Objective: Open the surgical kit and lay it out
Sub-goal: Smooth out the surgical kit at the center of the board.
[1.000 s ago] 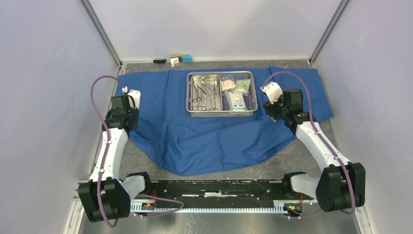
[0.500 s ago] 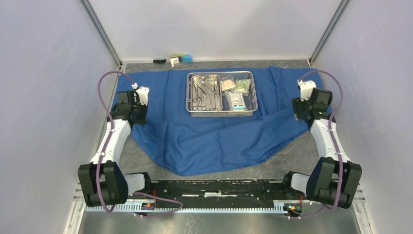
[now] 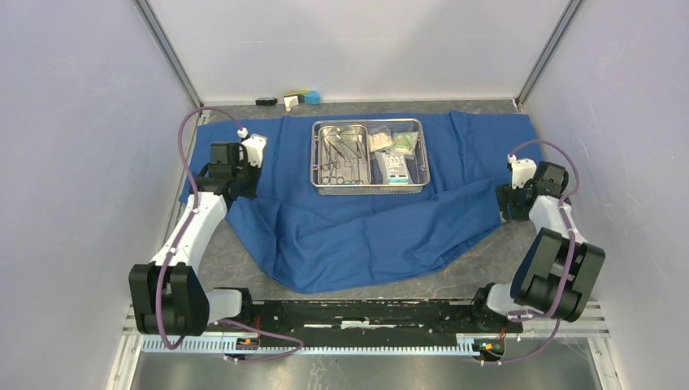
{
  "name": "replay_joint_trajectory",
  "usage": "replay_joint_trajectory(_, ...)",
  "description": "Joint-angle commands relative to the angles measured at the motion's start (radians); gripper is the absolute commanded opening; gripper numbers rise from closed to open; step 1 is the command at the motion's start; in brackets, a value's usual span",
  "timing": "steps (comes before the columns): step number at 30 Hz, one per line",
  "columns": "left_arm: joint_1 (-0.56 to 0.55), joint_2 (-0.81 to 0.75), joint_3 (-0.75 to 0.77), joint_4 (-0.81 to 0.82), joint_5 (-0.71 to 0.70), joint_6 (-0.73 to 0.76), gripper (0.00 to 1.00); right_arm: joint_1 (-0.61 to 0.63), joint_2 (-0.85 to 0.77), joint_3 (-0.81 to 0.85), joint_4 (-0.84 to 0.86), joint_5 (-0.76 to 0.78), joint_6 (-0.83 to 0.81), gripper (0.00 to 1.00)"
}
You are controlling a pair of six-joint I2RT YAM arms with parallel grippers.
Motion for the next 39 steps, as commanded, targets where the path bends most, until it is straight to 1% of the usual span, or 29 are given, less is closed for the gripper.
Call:
replay_joint_trajectory(1, -0.027, 0.004, 0.049, 0.049, -0.021, -0.023, 0.02, -0.035, 0.086, 0.047, 0.050, -0.110, 0.061, 0.80)
replay_joint_trajectory(5, -0.036, 0.005, 0.059, 0.049, -0.048, -0.043, 0.02, -0.094, 0.168, 0.067, 0.066, -0.204, 0.121, 0.82)
replay_joint_trajectory(8, -0.040, 0.007, 0.069, 0.049, -0.055, -0.062, 0.02, -0.136, 0.200, 0.071, 0.085, -0.270, 0.142, 0.82)
replay_joint_trajectory(10, -0.041, 0.013, 0.077, 0.049, -0.062, -0.070, 0.02, -0.150, 0.214, 0.075, 0.087, -0.311, 0.152, 0.81)
replay_joint_trajectory(13, -0.041, 0.021, 0.085, 0.049, -0.071, -0.076, 0.02, -0.168, 0.234, 0.077, 0.097, -0.404, 0.162, 0.76)
replay_joint_trajectory(18, -0.043, 0.030, 0.096, 0.049, -0.077, -0.084, 0.02, -0.169, 0.250, 0.082, 0.131, -0.475, 0.183, 0.60)
replay_joint_trajectory(23, -0.042, 0.030, 0.099, 0.046, -0.076, -0.080, 0.02, -0.170, 0.261, 0.092, 0.159, -0.521, 0.212, 0.40)
replay_joint_trajectory(25, -0.043, 0.032, 0.101, 0.043, -0.103, -0.076, 0.02, -0.170, 0.254, 0.091, 0.174, -0.529, 0.222, 0.33)
replay_joint_trajectory(28, -0.044, 0.036, 0.108, 0.035, -0.106, -0.071, 0.02, -0.169, 0.222, 0.081, 0.200, -0.540, 0.233, 0.25)
replay_joint_trajectory(30, -0.044, 0.040, 0.112, 0.033, -0.112, -0.069, 0.02, -0.169, 0.202, 0.082, 0.213, -0.551, 0.239, 0.16)
replay_joint_trajectory(32, -0.044, 0.045, 0.119, 0.032, -0.118, -0.066, 0.02, -0.170, 0.185, 0.086, 0.227, -0.559, 0.254, 0.02)
replay_joint_trajectory(36, -0.044, 0.061, 0.137, 0.024, -0.129, -0.064, 0.02, -0.159, 0.179, 0.111, 0.261, -0.570, 0.297, 0.00)
replay_joint_trajectory(39, -0.044, 0.073, 0.150, 0.020, -0.136, -0.065, 0.02, -0.118, 0.189, 0.139, 0.283, -0.520, 0.326, 0.00)
